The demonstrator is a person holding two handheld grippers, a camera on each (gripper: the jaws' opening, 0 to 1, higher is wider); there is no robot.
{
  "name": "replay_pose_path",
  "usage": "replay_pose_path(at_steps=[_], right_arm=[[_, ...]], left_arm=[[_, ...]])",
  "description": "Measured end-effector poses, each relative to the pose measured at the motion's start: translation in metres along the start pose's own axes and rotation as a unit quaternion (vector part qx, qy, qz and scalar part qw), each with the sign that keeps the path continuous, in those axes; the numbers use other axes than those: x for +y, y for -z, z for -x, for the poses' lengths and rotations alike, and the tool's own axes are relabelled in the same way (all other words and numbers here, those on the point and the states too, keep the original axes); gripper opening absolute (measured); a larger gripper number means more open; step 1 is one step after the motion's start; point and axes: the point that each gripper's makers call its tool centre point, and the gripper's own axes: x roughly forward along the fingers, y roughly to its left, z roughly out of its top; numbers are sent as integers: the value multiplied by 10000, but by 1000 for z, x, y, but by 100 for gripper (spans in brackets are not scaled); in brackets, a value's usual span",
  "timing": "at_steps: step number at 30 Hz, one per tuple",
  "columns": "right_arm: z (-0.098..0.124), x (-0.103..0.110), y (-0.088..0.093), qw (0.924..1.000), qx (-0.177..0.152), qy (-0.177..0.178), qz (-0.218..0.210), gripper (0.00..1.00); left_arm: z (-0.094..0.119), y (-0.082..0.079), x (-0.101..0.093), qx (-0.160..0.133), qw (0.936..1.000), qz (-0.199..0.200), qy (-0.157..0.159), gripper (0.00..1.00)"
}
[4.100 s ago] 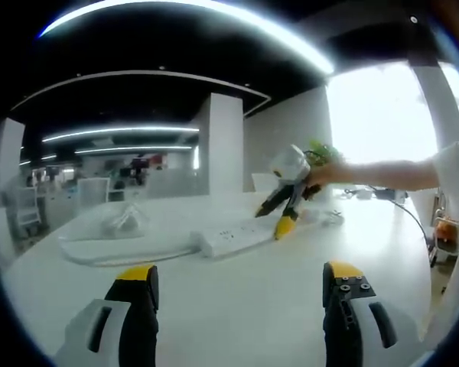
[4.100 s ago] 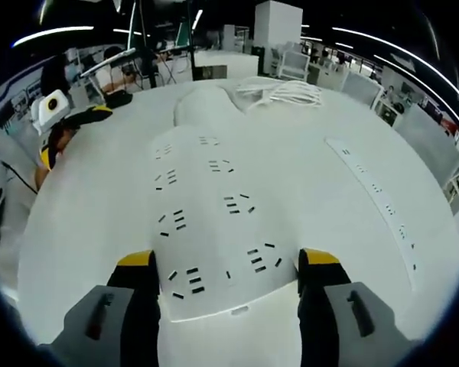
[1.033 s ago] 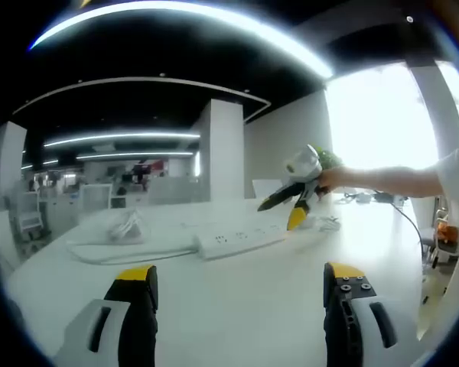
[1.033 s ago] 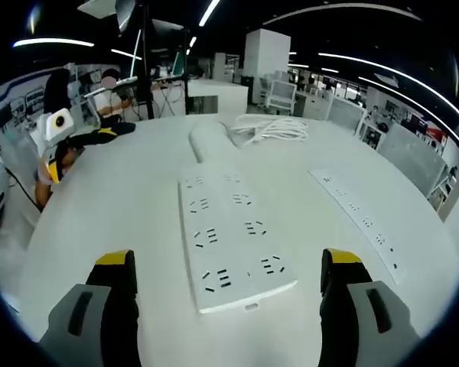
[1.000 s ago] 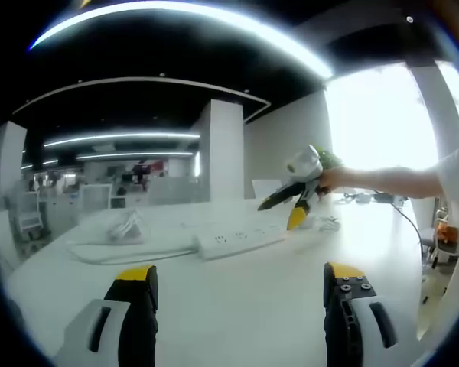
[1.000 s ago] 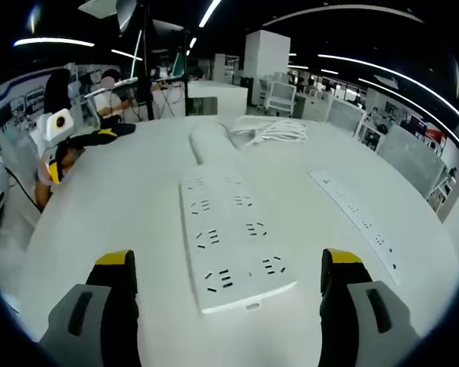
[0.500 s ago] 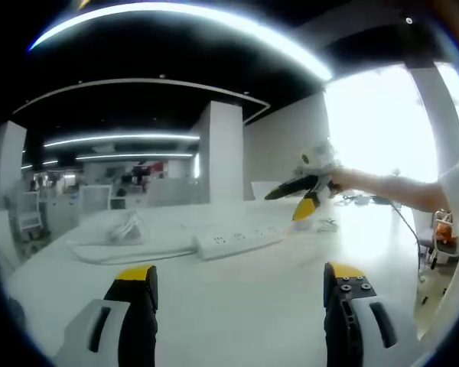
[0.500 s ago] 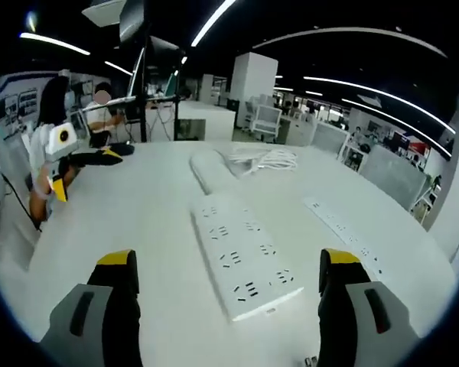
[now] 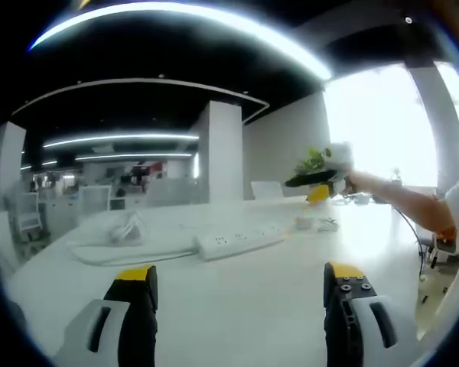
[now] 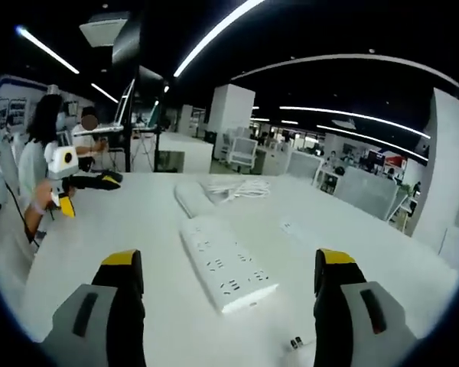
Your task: Straighten the power strip on the desk, plug the charger into it
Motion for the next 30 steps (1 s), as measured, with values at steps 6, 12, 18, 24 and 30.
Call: replay_pose_path(at_steps=[6, 12, 18, 24, 30], right_arm=[[27, -13, 8, 9970, -573, -103, -501, 86], [47, -33, 26, 9924, -932, -34, -807, 80], [59, -55, 47, 9861, -1248, 164, -1086, 78], [64, -74, 74, 9798, -1394, 351, -1392, 76], [64, -80, 97, 9808, -1246, 388, -1449, 75]], left_arm=[[-2, 2, 0, 32, 10000, 31, 15, 92], [-5, 2, -3, 44, 10000, 25, 59, 92], [-6, 1, -5, 58, 9999, 9, 97, 92], [-7, 0, -6, 70, 9999, -11, 92, 92], [-9, 0, -7, 71, 9999, -11, 93, 92]])
